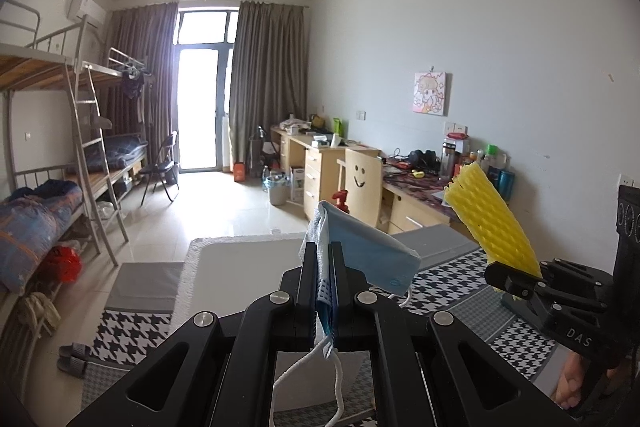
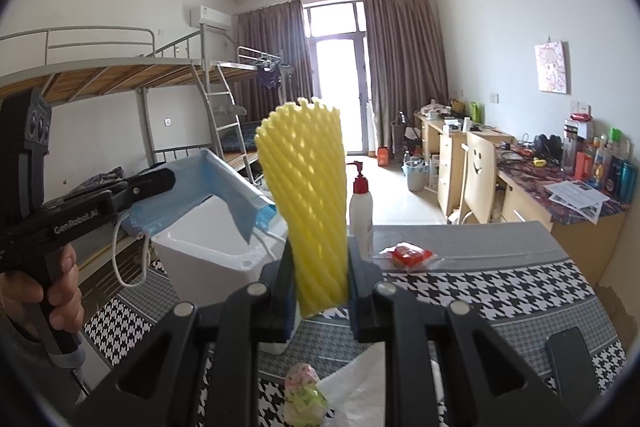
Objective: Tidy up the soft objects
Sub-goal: 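Lift the mask and foam net and carry both toward the white foam box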
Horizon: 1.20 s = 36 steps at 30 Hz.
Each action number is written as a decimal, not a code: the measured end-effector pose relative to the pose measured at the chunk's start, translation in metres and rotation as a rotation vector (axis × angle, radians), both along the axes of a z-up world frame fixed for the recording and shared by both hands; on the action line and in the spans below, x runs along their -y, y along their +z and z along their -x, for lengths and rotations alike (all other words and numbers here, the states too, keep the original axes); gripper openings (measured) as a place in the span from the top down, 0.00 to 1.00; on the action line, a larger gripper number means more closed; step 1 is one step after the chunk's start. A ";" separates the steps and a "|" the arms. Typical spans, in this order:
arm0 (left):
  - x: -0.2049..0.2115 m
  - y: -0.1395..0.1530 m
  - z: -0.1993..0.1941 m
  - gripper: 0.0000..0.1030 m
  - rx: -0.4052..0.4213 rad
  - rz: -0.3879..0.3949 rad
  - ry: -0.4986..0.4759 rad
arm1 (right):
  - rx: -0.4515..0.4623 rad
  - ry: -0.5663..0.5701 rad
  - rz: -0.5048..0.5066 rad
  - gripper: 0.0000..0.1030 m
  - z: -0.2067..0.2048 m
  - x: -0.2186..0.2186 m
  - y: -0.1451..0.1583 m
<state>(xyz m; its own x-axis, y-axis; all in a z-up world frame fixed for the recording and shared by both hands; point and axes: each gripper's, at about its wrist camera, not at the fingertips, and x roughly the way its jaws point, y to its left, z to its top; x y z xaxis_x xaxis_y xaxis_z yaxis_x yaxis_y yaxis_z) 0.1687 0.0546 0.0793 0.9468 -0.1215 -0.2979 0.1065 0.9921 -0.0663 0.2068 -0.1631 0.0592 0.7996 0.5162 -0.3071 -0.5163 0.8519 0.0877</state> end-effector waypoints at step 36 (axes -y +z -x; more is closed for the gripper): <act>-0.039 -0.008 -0.044 0.95 -0.085 -0.006 0.153 | -0.041 0.118 0.073 0.77 -0.048 -0.067 0.013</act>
<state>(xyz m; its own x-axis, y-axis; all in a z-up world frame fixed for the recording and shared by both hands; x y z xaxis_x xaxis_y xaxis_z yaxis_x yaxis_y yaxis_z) 0.2128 0.0937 0.0714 0.9255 0.0240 -0.3781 -0.0514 0.9967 -0.0626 0.2546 -0.0960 0.0719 0.7206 0.5810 -0.3782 -0.6107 0.7903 0.0505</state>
